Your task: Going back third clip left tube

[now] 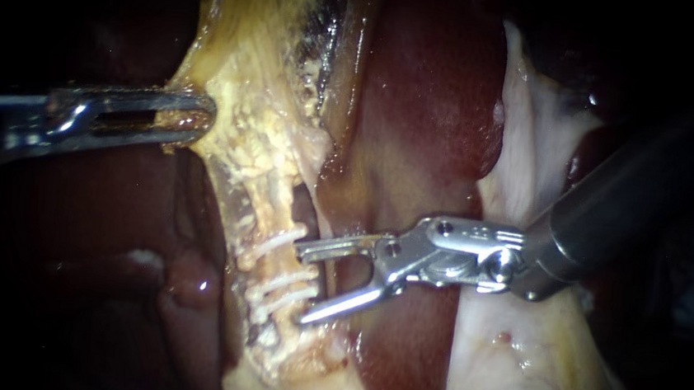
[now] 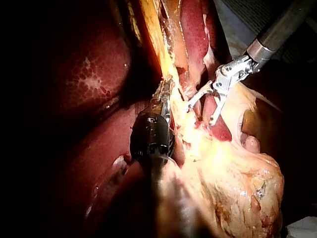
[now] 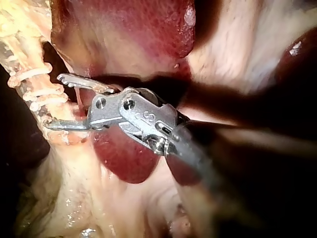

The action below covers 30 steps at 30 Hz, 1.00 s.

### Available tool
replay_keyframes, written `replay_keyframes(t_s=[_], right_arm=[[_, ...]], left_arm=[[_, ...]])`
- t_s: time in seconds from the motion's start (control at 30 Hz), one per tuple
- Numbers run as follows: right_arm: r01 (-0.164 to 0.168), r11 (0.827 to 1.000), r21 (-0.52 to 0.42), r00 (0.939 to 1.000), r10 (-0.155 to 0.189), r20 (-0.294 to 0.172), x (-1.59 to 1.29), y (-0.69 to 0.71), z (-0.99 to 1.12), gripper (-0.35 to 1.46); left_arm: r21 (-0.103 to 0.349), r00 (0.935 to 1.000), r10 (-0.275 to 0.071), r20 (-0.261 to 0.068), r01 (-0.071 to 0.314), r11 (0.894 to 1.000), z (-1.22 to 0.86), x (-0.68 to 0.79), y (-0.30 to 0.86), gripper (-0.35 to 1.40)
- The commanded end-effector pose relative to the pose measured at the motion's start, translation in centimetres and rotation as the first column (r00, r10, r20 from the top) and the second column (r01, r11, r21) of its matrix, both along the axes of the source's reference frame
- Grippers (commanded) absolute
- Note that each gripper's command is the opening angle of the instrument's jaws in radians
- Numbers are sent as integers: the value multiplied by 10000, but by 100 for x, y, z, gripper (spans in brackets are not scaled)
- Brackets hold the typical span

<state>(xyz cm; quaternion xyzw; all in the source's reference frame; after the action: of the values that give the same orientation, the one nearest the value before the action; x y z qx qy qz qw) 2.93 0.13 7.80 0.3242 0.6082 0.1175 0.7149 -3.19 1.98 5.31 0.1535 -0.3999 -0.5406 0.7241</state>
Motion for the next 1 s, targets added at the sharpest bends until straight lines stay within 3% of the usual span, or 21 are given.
replay_keyframes(t_s=[0.03, 0.53, 0.73, 1.0], right_arm=[[-27, 10000, -59, 10000, 27, -1, -3, 2, -2, 60], [-413, 9871, -1545, 9991, 391, -172, -70, 44, -53, 60], [-404, 9840, -1737, 9991, 369, -229, -79, 47, -57, 60], [-374, 9810, -1903, 9991, 325, -287, -83, 47, -58, 60]], left_arm=[[-1, 10000, 1, -2, -1, 10000, 1, 0, 0, -35], [-5, 10000, -2, -5, 2, 10000, 1, -1, 0, -35], [-12, 10000, 30, 38, -30, 10000, 6, -7, -4, -35], [95, 9998, 165, 120, -166, 9998, 37, -24, -12, -35]])
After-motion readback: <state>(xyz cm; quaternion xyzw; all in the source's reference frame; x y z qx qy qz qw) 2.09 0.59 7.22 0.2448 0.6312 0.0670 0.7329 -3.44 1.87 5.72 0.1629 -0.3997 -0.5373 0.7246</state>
